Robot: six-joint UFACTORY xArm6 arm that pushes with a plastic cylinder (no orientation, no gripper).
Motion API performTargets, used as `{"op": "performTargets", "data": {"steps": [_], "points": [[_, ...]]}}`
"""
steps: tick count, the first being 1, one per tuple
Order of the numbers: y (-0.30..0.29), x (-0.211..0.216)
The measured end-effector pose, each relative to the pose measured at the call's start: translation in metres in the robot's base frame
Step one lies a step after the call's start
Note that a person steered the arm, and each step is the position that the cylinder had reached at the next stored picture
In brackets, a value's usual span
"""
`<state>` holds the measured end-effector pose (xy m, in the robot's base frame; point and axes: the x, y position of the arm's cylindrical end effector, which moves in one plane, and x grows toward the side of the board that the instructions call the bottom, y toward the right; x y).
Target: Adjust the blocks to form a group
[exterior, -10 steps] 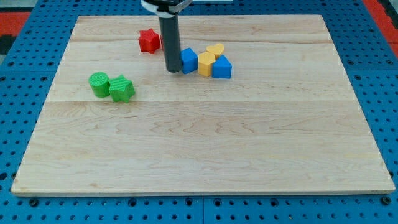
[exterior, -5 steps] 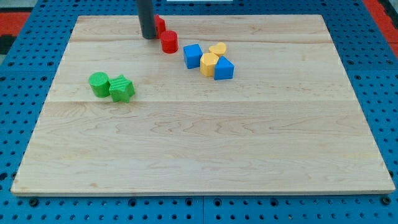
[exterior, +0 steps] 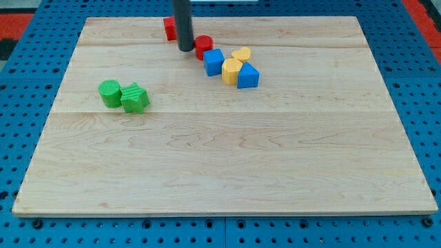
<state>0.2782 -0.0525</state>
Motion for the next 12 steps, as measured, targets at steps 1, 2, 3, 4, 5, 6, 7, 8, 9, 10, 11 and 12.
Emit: {"op": "performTargets", "data": {"steps": [1, 2, 3, 4, 5, 6, 7, 8, 9, 10, 11, 12], "points": [[0.031, 0.0], [0.0, 0.0], [-0.069, -0.001], [-0.121, -0.021], [-0.116, -0.062], [-0.05, -0.073], [0.024, -0.072], [0.037, -0.083], [0.01, -0.084], [0.001, -0.071], [-0.026, -0.071], [-0.056, -0.067]]}}
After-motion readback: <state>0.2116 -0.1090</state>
